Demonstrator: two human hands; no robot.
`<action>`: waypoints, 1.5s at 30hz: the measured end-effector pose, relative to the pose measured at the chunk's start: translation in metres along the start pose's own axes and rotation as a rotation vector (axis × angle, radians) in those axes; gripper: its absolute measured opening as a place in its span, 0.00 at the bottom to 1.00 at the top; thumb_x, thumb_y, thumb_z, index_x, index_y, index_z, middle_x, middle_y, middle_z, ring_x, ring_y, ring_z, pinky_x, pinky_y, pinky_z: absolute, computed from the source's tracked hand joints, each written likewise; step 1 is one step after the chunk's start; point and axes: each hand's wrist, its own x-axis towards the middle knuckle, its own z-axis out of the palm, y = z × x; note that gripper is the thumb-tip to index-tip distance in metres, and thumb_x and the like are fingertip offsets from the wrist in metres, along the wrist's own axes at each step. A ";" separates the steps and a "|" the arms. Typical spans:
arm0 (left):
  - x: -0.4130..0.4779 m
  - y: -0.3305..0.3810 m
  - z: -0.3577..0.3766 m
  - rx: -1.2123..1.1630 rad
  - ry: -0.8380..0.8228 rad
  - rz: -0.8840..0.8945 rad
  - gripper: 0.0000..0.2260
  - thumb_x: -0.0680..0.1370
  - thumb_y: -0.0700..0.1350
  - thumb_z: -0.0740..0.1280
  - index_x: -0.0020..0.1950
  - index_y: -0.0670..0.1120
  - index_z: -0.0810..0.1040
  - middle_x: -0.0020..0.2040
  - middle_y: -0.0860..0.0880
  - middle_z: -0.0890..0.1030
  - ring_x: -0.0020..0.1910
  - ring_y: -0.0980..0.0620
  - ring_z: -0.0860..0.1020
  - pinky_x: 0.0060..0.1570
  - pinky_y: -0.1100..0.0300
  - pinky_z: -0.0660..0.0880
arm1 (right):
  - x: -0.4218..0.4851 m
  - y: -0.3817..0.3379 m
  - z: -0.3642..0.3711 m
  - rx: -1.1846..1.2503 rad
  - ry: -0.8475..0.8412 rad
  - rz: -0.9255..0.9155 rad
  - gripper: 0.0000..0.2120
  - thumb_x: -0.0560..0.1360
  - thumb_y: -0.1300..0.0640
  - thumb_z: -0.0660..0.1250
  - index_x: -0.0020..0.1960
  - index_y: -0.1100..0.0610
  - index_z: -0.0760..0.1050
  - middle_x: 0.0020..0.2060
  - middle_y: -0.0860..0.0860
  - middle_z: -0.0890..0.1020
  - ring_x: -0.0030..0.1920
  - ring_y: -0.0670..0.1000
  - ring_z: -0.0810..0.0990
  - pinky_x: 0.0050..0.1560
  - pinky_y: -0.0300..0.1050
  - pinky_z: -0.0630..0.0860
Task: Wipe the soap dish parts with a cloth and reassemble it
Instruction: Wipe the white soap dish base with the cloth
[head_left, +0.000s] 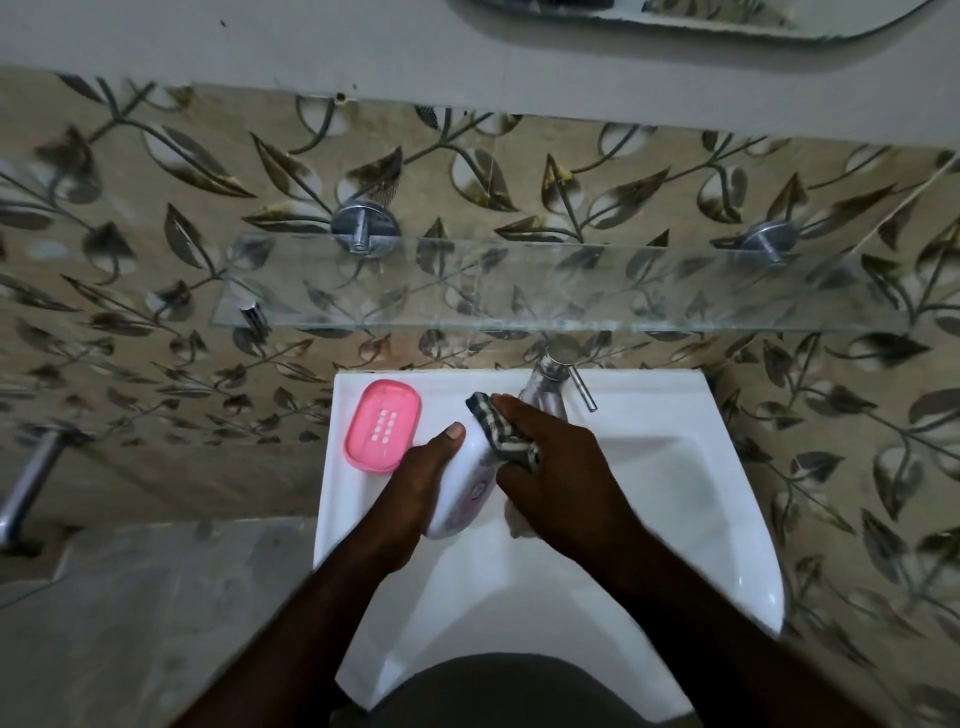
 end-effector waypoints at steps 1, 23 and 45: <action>-0.005 0.000 -0.001 0.017 -0.012 0.008 0.12 0.73 0.59 0.65 0.49 0.59 0.85 0.50 0.54 0.86 0.52 0.54 0.83 0.53 0.60 0.78 | -0.003 -0.002 0.003 -0.051 -0.002 -0.037 0.28 0.69 0.71 0.67 0.67 0.55 0.74 0.62 0.50 0.80 0.61 0.46 0.77 0.60 0.31 0.72; -0.013 0.019 0.008 0.229 0.134 0.189 0.33 0.67 0.68 0.62 0.49 0.38 0.78 0.47 0.33 0.79 0.48 0.42 0.76 0.52 0.44 0.70 | -0.003 0.010 0.018 -0.144 0.062 -0.240 0.30 0.67 0.73 0.66 0.68 0.58 0.75 0.67 0.51 0.76 0.70 0.47 0.70 0.73 0.40 0.60; -0.014 0.017 0.007 0.155 0.174 0.230 0.29 0.68 0.66 0.65 0.47 0.39 0.78 0.45 0.41 0.78 0.46 0.45 0.76 0.50 0.50 0.69 | 0.006 0.008 0.002 0.124 0.093 0.006 0.34 0.65 0.72 0.64 0.64 0.43 0.77 0.52 0.39 0.84 0.50 0.48 0.84 0.51 0.40 0.79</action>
